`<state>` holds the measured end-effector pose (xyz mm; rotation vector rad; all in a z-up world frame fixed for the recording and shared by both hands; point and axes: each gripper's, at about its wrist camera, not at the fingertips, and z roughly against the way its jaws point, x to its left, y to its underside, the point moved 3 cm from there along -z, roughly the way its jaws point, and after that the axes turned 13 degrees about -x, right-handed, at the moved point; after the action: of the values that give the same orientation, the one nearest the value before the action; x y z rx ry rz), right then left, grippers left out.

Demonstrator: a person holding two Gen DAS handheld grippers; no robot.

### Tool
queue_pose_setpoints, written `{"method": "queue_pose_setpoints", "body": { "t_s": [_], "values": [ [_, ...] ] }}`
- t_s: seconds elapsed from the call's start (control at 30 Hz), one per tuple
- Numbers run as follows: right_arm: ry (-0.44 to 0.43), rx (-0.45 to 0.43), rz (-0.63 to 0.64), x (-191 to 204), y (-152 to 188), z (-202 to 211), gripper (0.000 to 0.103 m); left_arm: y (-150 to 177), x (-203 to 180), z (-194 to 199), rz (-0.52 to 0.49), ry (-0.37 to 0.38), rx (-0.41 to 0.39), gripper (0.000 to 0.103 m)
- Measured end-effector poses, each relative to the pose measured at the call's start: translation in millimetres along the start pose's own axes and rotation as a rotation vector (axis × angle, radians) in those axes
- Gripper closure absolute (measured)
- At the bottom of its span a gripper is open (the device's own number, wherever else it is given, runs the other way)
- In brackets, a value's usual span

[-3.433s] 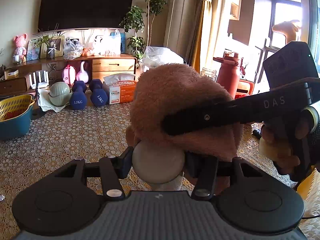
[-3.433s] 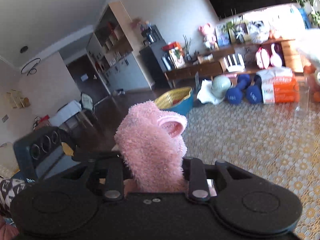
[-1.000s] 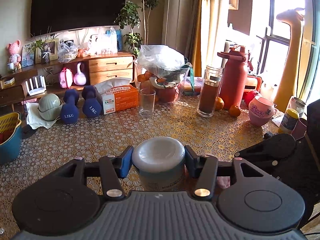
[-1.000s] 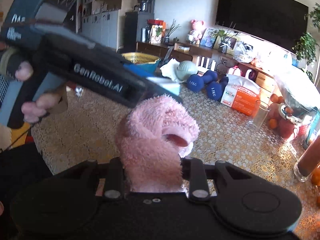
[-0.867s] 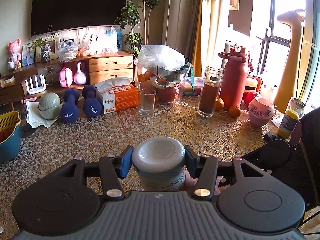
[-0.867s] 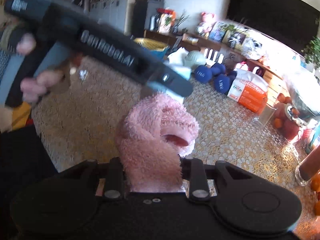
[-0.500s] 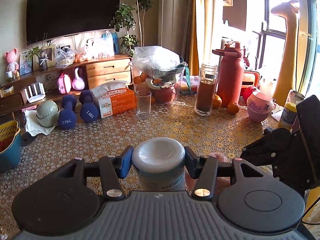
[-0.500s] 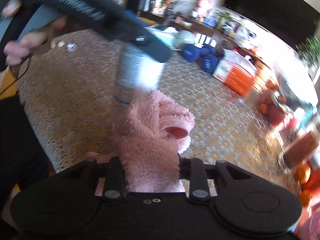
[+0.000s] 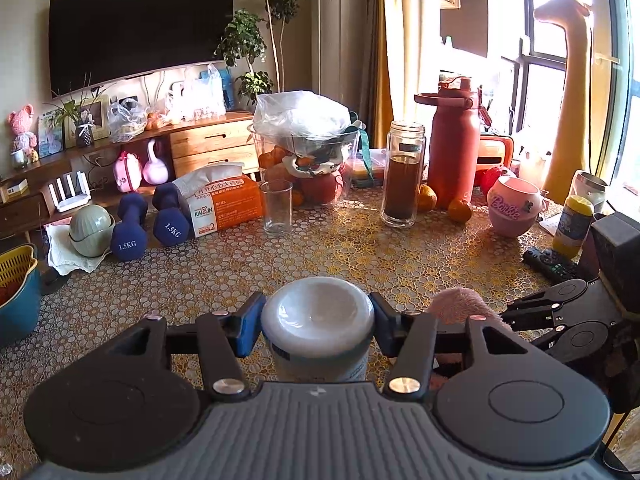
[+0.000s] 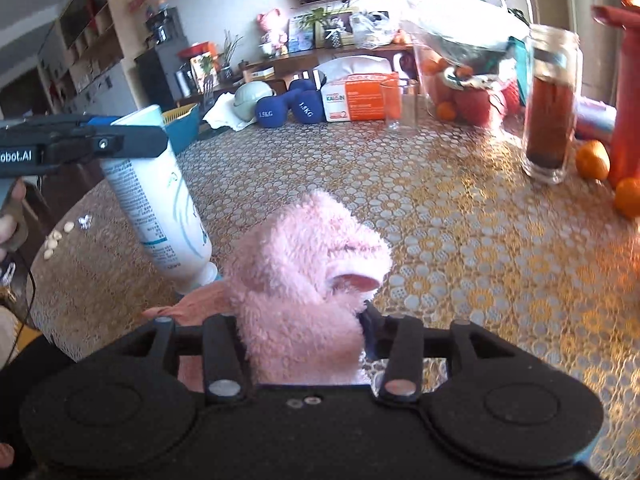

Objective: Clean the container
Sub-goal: 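Give the bottle a final wipe with the towel in the right gripper, then stand the bottle upright on the table with the left gripper while the right gripper drops the towel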

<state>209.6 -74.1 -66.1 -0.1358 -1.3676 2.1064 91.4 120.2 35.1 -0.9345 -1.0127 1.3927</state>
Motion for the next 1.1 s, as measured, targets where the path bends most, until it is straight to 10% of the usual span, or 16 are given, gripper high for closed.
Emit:
{"method": "queue_pose_setpoints", "body": {
  "t_s": [1.1],
  "values": [
    [0.105, -0.192, -0.027, 9.7, -25.6, 75.0, 0.044, 3.6, 4.1, 34.3, 0.088, -0.032, 0.007, 0.019]
  ]
}}
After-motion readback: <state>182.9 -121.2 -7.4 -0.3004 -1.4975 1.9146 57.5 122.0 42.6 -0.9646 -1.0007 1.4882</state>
